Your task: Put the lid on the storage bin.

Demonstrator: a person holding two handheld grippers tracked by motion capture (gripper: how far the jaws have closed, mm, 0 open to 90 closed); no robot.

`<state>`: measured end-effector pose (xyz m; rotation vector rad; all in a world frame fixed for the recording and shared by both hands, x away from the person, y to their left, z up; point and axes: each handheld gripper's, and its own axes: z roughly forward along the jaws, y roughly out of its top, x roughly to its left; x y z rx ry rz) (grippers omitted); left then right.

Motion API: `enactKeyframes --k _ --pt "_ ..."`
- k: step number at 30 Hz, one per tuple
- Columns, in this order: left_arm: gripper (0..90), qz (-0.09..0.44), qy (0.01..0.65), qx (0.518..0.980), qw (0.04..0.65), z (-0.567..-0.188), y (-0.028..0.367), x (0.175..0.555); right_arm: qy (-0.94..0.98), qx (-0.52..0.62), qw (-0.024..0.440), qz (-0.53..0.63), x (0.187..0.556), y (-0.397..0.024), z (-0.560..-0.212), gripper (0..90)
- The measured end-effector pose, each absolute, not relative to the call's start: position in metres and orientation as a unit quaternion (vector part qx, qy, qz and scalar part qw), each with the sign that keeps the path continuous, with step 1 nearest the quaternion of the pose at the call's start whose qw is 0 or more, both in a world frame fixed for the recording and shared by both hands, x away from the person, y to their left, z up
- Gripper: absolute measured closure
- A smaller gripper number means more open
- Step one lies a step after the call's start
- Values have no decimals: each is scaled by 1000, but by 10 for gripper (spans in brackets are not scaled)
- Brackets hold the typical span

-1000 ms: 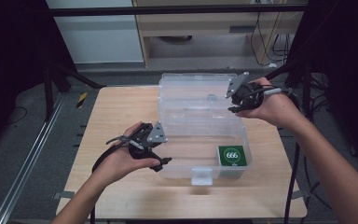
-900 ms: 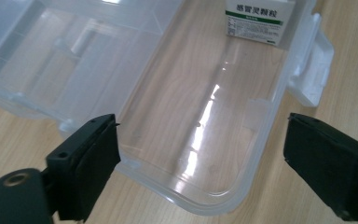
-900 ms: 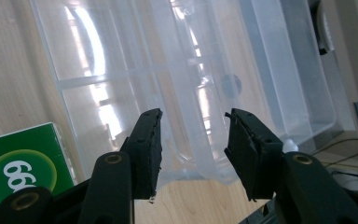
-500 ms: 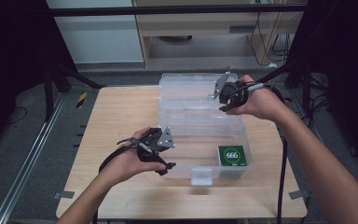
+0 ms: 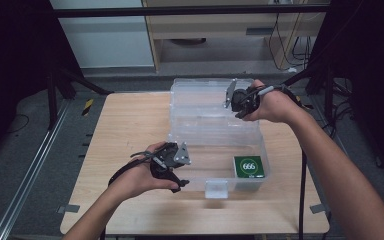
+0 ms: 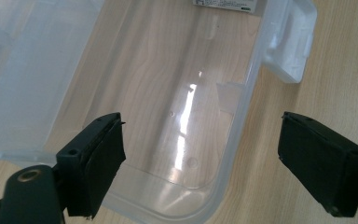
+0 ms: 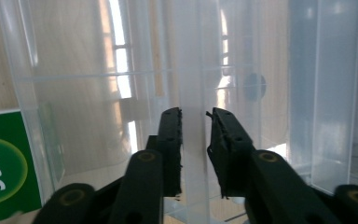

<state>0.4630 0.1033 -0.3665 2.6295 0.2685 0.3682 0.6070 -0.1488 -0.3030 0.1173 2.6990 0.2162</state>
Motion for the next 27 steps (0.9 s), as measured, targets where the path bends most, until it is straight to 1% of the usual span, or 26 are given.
enactKeyframes --k 7,9,10,11,13,14,15,17,19,23,24,27 --pt "179 130 95 963 217 -370 103 460 975 30 210 68 608 -147 -303 799" --pt "227 125 91 965 214 -371 100 459 974 27 214 69 606 -147 -304 805" --pt "263 116 87 967 211 -372 99 459 974 28 215 68 606 -147 -304 805" --pt "322 111 81 968 208 -373 98 458 973 27 217 70 605 -147 -305 806" --pt "361 107 77 970 204 -373 96 458 973 28 218 67 605 -147 -304 806" --pt "361 104 74 971 200 -374 95 457 973 28 220 67 605 -147 -305 807" --pt "394 102 65 974 192 -375 93 457 973 28 221 66 604 -147 -305 807" --pt "430 100 66 975 186 -377 89 457 972 29 222 65 604 -146 -305 806" --pt "441 103 61 976 180 -378 88 458 972 29 223 65 604 -146 -305 805" --pt "493 98 57 980 161 -384 84 462 972 29 227 61 603 -145 -306 803" --pt "493 95 57 981 157 -386 84 462 972 29 227 61 603 -145 -306 803" --pt "551 89 55 982 155 -393 83 464 971 29 229 65 603 -145 -306 800"
